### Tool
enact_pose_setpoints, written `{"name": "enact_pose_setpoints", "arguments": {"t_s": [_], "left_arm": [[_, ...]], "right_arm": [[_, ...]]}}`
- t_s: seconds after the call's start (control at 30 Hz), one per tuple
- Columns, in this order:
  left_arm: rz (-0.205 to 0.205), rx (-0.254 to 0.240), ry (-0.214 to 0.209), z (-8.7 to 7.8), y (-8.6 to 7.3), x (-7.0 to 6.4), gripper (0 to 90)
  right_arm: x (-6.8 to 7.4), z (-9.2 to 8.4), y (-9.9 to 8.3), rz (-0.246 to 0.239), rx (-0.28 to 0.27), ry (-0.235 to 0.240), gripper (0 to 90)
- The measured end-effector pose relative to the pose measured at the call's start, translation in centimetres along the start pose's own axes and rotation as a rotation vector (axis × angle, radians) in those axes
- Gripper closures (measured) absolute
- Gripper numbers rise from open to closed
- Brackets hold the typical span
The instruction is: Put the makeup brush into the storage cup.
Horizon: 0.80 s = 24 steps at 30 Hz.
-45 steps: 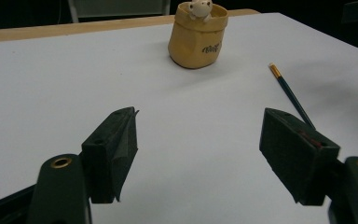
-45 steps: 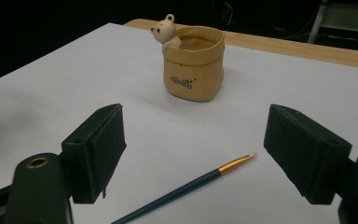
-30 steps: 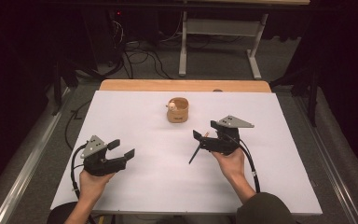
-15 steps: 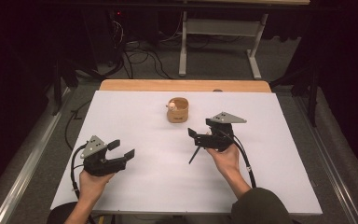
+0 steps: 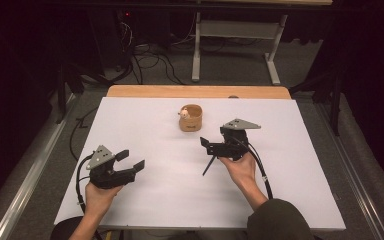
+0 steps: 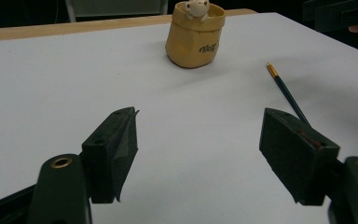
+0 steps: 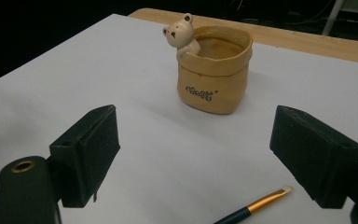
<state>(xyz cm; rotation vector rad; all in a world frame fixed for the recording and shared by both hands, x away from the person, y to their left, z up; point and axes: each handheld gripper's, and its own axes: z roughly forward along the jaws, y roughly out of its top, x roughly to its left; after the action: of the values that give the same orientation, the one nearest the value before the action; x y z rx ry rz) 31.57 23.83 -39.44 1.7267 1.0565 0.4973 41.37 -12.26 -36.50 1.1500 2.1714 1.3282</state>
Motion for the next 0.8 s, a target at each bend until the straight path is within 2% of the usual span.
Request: {"name": "enact_pose_setpoints", "arguments": {"t_s": [0.33, 0.8], "left_arm": [[0.000, -0.002, 0.003, -0.05, -0.01, 0.00, 28.2], [0.007, 0.002, 0.001, 0.04, -0.02, -0.08, 27.8]], "right_arm": [[-0.48, -0.05, 0.26, 0.001, 0.072, -0.019, 17.3], [-0.58, 0.01, 0.91, -0.034, 0.183, -0.060, 18.2]]}}
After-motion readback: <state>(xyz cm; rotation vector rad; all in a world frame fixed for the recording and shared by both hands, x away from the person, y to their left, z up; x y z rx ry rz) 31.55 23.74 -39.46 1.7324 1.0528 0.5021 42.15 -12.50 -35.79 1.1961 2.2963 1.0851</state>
